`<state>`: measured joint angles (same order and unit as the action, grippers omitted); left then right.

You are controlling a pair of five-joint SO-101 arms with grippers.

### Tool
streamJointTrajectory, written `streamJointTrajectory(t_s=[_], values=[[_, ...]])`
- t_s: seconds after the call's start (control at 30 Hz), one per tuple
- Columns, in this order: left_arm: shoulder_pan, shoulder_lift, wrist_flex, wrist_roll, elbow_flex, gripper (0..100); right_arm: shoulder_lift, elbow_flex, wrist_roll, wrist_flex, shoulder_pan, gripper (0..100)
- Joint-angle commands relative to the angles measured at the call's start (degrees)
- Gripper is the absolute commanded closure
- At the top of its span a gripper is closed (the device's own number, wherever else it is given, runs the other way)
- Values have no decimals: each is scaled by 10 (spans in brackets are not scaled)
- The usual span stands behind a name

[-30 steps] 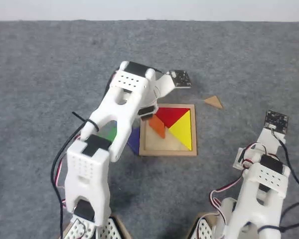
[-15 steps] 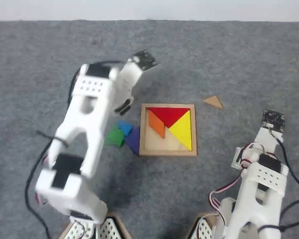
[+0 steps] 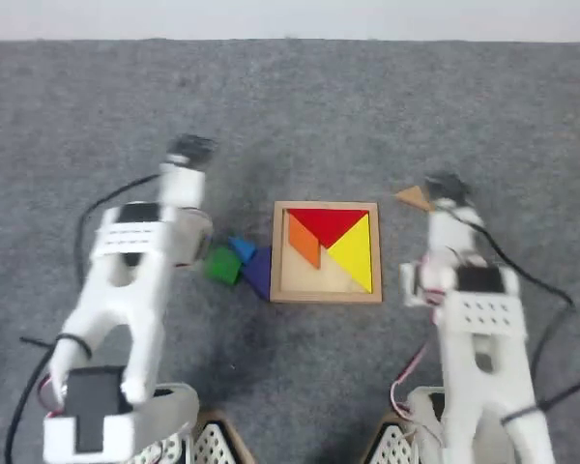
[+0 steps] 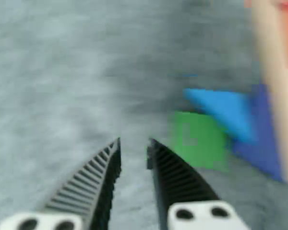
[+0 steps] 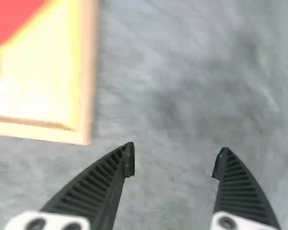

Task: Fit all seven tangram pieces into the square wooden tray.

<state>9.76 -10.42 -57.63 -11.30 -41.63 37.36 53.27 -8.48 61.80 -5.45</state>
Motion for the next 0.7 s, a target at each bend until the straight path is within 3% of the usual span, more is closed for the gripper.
streamJointTrajectory(t_s=[0.0,0.23,0.67], values=[[143,-29,29,39,1,830,-96,-128,-3,3,-101,728],[169,-28,73,35,-45,796,-305,-281,3,-20,-256,728],[165,-28,76,35,-46,796,-538,-449,25,-28,-268,728]])
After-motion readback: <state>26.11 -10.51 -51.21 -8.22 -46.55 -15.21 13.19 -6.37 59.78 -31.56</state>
